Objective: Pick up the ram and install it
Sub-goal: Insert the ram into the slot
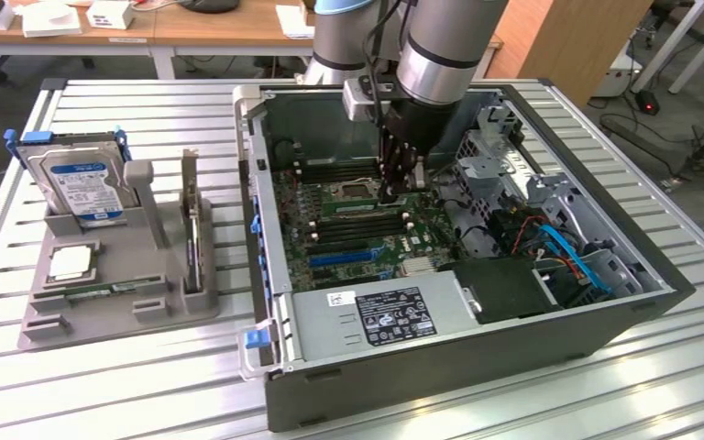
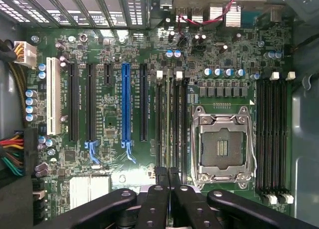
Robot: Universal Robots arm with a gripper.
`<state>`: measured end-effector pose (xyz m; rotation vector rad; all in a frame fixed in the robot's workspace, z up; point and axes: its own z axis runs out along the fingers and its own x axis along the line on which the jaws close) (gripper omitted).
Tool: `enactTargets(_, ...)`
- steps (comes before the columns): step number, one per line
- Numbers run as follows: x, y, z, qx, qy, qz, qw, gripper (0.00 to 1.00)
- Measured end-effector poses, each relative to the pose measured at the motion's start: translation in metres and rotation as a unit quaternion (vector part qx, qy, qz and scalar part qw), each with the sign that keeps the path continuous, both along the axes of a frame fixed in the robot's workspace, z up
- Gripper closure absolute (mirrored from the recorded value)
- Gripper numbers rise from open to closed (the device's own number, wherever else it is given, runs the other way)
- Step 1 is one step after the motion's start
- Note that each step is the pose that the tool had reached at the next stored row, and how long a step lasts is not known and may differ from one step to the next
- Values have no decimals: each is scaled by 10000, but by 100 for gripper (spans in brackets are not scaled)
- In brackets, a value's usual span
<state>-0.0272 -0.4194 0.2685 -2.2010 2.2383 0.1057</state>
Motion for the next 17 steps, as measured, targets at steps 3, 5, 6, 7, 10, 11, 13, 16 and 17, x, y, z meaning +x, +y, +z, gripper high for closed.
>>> enactTargets(3,0,0,-1,1,0,0,10000,90)
enactTargets(5,0,1,-10,3,-1,0,10000,90)
enactTargets(6,0,1,-16,2,-2,0,10000,90)
enactTargets(7,0,0,-21,1,-2,1,10000,90)
enactTargets(10,0,0,-39,1,-8,3,10000,90)
enactTargets(11,0,0,-46,1,-11,4,10000,90)
enactTargets(13,0,0,-59,1,-19,8,10000,90)
enactTargets(16,0,0,-75,1,-30,16,10000,90)
enactTargets(17,0,0,-77,0,-32,20,10000,90)
